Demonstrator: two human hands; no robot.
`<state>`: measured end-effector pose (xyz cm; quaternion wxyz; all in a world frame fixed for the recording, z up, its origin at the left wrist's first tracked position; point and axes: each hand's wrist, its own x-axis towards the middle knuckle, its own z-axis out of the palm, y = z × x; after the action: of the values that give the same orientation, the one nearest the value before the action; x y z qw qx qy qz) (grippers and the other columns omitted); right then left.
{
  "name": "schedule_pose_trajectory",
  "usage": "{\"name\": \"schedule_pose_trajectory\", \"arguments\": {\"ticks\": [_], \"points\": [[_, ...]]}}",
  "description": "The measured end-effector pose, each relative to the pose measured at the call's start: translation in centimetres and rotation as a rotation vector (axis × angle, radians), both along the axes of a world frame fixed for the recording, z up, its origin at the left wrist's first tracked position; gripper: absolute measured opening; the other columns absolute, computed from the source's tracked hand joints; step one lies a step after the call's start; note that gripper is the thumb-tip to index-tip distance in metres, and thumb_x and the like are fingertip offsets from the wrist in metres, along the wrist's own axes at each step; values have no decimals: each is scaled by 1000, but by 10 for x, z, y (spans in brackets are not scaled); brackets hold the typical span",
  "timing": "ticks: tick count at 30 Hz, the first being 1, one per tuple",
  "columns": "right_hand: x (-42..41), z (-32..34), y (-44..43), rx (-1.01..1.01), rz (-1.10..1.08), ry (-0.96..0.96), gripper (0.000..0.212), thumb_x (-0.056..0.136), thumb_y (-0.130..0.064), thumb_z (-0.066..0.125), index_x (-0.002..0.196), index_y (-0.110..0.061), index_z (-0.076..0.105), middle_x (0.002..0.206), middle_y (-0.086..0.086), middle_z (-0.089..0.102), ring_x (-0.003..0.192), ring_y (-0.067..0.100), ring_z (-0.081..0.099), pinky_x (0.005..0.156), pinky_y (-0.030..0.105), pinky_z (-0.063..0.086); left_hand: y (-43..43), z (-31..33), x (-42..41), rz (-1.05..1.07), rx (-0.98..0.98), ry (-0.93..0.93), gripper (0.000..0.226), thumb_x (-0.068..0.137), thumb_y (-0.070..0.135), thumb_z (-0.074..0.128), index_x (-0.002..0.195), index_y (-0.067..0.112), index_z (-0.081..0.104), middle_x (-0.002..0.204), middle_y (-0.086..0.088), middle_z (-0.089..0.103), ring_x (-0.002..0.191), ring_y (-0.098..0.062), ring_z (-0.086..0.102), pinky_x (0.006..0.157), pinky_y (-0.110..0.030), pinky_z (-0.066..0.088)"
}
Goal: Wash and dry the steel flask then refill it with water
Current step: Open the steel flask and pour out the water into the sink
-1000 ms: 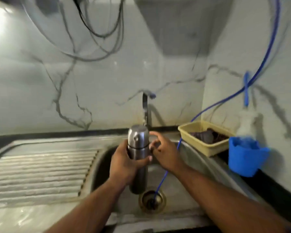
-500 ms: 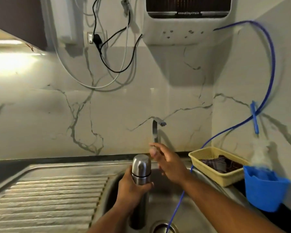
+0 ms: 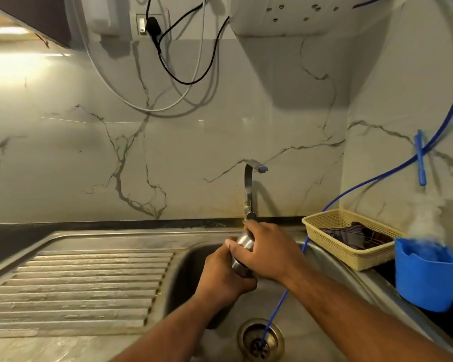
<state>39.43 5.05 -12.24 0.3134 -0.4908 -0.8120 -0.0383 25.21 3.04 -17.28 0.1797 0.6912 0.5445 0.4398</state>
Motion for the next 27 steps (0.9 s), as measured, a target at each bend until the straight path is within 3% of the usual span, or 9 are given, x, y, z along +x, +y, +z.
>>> {"name": "schedule_pose_trajectory", "arguments": {"ticks": [3,8,12,23,27], "points": [[3,-1,4,56,39,54,44,89,-71,50,88,-28,54,75,-9,58,68,10,55,65,33,52,1,3,-1,-30,-42,9,52,60,27,90,100,34,58,89,14,70,81,1,67,75,-18,58],[3,-4,3,93,139,152,44,82,-71,49,88,-29,59,75,-10,61,68,9,58,64,30,51,0,5,-8,-107,-77,-30,54,57,29,88,104,30,62,92,8,73,85,-5,71,77,-31,62],[2,-8,3,114,213,178,35,84,-65,55,90,-31,60,76,-12,61,69,8,58,63,23,48,-4,5,-12,-151,-106,-56,58,58,26,88,110,30,62,98,7,74,91,-7,71,81,-33,62],[1,-7,-2,194,340,208,29,85,-57,60,92,-28,63,76,-13,62,67,7,56,60,21,46,-7,9,-22,-253,-143,-19,57,63,23,91,114,22,65,103,-1,74,97,-19,73,83,-43,62],[6,-3,-4,278,423,179,30,85,-52,62,91,-23,66,76,-12,64,65,7,56,58,22,46,-17,21,-18,-354,-147,-19,46,70,7,89,109,17,67,100,-5,73,96,-20,72,82,-35,61]]}}
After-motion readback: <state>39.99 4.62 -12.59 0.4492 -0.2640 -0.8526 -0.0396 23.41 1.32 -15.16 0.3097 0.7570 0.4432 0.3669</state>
